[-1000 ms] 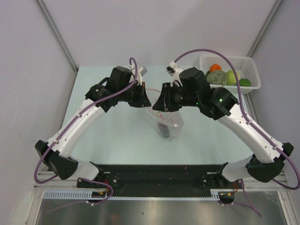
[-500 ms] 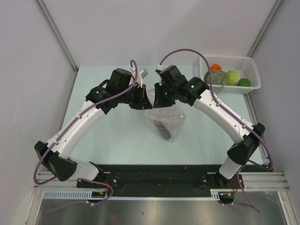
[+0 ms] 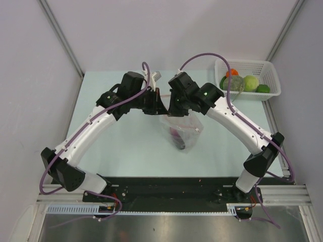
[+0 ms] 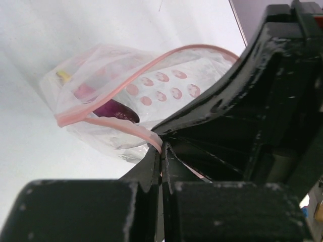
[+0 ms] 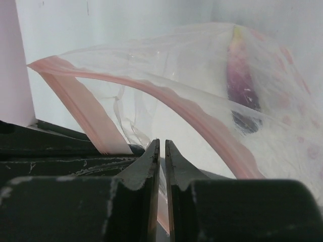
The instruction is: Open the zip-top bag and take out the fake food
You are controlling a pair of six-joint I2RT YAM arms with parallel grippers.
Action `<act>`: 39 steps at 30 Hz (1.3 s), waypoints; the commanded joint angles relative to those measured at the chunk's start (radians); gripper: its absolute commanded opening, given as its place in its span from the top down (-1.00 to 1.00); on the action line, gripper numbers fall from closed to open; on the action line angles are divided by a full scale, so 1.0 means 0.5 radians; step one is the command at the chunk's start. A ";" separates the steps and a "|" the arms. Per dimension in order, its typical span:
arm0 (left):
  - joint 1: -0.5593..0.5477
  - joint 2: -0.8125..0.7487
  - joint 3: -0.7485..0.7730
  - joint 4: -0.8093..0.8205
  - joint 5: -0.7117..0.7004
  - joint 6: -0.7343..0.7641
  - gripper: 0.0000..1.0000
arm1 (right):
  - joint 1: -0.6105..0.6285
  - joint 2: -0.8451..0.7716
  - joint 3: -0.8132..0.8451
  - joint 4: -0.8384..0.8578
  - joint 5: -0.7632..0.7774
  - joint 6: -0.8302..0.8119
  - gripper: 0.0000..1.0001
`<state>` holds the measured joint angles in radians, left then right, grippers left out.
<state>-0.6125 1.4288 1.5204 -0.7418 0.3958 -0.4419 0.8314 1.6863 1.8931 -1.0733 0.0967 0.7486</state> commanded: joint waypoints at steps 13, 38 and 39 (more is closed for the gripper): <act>-0.002 -0.001 -0.013 0.195 0.187 -0.034 1.00 | -0.218 -0.001 -0.390 0.475 -0.138 -0.641 0.73; -0.002 0.063 -0.200 0.189 0.015 0.037 1.00 | -0.086 0.327 -0.939 0.649 -0.491 -1.052 0.28; 0.001 0.042 -0.254 0.195 0.009 0.037 1.00 | -0.083 0.336 -0.945 0.668 -0.479 -1.052 0.26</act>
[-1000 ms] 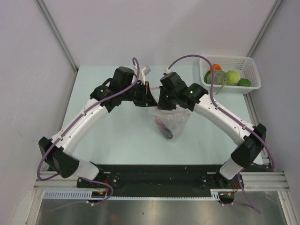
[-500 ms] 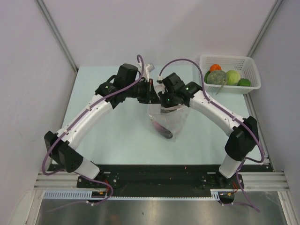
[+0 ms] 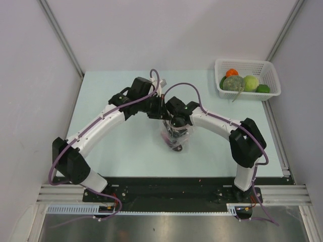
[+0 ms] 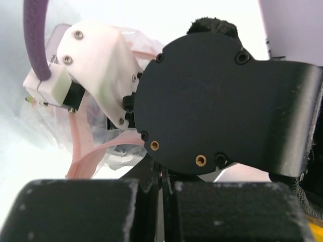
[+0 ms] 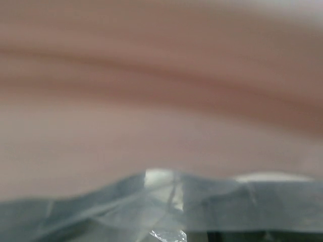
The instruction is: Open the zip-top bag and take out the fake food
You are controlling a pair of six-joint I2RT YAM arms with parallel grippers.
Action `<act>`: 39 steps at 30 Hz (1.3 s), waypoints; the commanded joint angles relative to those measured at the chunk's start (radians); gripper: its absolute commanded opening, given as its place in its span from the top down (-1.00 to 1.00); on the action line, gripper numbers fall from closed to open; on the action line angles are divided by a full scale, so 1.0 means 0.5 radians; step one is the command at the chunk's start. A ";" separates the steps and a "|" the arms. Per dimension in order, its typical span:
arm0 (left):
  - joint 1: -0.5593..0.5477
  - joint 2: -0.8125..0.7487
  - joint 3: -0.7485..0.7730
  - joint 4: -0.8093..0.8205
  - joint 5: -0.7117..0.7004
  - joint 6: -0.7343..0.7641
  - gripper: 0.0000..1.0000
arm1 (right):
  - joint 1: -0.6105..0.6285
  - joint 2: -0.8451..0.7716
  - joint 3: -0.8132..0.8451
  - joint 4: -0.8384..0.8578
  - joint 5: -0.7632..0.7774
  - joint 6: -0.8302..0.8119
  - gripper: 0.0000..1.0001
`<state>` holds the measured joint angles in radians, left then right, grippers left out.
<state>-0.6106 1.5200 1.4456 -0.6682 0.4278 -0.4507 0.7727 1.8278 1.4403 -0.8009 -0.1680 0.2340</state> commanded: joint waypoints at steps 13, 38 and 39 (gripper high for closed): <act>-0.003 -0.221 -0.369 0.109 -0.076 0.061 1.00 | 0.108 0.247 -0.107 0.249 0.130 -0.081 -0.18; 0.068 -0.496 -0.250 0.118 -0.254 0.027 -0.47 | -0.048 -0.327 -0.135 0.190 -0.185 -0.069 0.81; 0.074 -0.527 -0.253 0.137 -0.306 0.033 -0.83 | -0.069 -0.336 -0.138 0.203 -0.264 -0.048 0.82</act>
<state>-0.5861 1.3418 1.2648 -0.6334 0.3363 -0.4328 0.7795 1.7031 1.3712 -0.7132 -0.1772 0.2077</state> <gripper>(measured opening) 0.558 0.485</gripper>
